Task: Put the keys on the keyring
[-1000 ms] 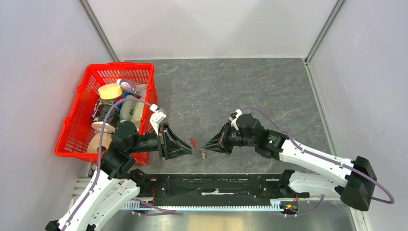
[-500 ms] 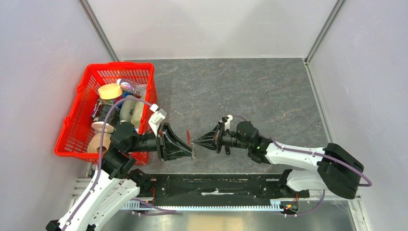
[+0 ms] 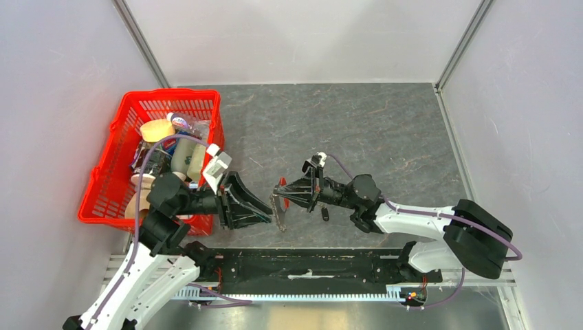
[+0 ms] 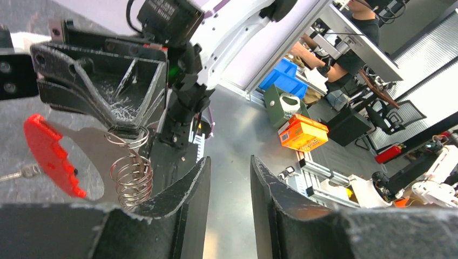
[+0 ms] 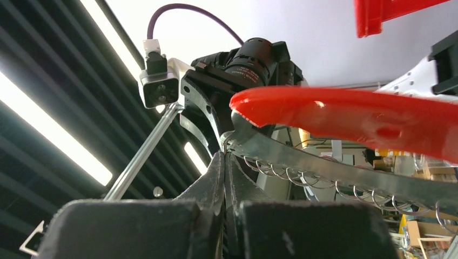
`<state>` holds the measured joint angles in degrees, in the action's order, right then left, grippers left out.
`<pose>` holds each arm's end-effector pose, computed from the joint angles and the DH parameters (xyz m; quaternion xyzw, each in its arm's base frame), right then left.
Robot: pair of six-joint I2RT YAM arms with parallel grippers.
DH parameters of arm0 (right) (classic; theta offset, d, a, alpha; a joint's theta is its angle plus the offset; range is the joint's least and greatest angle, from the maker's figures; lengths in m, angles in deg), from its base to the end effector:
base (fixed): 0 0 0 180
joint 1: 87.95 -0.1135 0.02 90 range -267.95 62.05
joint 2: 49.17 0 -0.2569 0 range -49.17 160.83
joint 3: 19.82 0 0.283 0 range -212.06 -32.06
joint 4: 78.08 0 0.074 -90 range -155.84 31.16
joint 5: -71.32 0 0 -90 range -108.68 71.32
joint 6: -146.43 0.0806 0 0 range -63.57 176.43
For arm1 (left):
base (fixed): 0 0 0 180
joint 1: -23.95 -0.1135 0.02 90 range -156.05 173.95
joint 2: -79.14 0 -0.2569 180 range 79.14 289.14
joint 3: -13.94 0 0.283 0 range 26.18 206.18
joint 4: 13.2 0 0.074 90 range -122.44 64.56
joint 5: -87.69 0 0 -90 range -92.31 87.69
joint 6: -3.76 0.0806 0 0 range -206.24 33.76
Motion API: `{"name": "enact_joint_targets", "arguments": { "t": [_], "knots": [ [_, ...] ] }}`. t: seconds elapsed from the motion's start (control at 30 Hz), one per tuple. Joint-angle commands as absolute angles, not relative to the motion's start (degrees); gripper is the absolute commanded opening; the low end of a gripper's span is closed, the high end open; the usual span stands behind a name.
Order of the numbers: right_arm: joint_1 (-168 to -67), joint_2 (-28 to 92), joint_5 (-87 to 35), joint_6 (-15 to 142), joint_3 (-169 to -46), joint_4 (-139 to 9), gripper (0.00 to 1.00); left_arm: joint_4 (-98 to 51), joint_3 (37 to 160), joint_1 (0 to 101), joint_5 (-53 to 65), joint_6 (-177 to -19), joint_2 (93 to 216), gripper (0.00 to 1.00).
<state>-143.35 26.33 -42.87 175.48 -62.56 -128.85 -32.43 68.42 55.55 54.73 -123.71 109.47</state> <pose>0.1625 0.2936 0.2547 -0.1590 -0.5777 -0.7961 0.0847 0.1127 -0.1487 0.3691 0.3209 0.6113 -0.6329 0.3503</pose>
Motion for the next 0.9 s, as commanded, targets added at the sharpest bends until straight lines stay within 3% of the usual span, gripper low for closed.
{"name": "enact_joint_targets", "arguments": {
  "t": [0.0,0.2,0.43,0.7,0.87],
  "knots": [
    [-143.6,25.7,-43.4,181.1,-61.9,-138.8,0.00,-29.3,73.8,55.5,56.3,-123.3,108.5,0.41],
    [-143.6,23.4,-42.6,182.5,-59.9,-141.6,0.00,-31.7,78.3,55.5,55.3,-116.9,108.0,0.56],
    [-143.6,19.2,-43.0,182.1,-60.3,-140.3,0.00,-33.0,78.6,55.5,52.2,-107.1,107.0,0.58],
    [-144.8,20.0,-44.4,183.2,-61.9,-142.6,0.00,-16.9,69.2,55.5,46.6,-101.6,100.8,0.72],
    [-145.4,21.2,-45.1,184.3,-62.8,-143.6,0.00,-10.4,65.3,55.5,45.3,-98.9,101.5,0.73]
  ]
}}
